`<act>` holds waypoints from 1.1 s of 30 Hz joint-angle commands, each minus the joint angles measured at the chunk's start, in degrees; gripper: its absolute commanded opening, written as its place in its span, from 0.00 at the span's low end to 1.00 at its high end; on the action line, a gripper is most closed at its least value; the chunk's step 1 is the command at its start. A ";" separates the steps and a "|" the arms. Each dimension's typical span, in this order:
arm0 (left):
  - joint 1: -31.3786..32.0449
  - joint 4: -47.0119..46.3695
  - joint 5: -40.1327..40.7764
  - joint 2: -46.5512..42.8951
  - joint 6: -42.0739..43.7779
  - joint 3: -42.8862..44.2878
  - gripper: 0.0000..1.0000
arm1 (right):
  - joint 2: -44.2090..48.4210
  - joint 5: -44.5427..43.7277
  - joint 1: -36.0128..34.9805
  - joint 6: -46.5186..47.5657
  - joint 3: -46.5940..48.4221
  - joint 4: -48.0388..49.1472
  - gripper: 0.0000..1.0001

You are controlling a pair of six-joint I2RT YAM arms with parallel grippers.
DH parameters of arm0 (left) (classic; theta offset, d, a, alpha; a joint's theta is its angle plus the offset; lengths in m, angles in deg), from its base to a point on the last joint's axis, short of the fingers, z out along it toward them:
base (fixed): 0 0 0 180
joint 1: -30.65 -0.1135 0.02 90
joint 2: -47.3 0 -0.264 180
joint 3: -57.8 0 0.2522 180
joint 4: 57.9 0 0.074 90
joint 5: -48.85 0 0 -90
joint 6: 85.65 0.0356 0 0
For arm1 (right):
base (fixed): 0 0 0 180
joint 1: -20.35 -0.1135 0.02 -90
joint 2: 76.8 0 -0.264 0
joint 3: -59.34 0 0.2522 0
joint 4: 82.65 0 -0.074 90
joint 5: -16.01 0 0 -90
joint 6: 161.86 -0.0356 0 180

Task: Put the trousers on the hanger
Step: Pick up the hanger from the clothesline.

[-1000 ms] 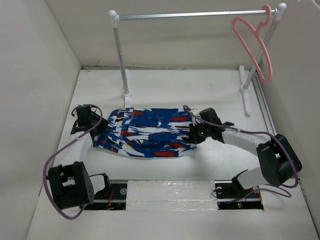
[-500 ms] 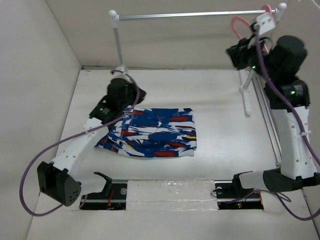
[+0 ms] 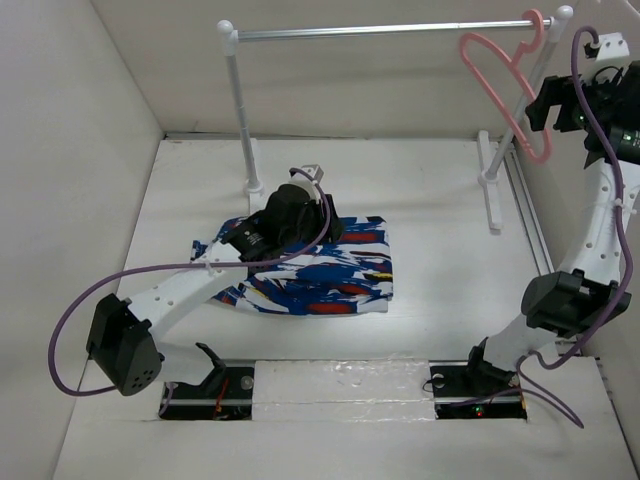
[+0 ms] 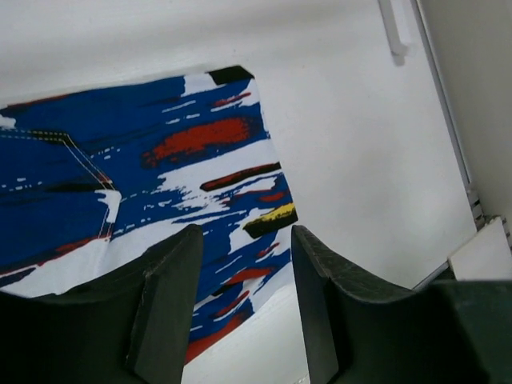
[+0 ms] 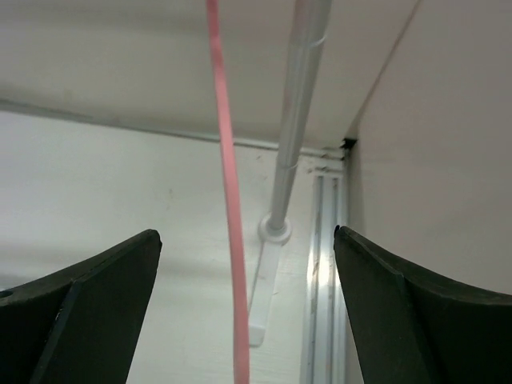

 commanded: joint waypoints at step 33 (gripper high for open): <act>0.09 2.66 -3.98 0.89 -2.74 11.76 0.61 | 15.44 -14.53 -11.49 -3.25 -18.84 19.88 0.00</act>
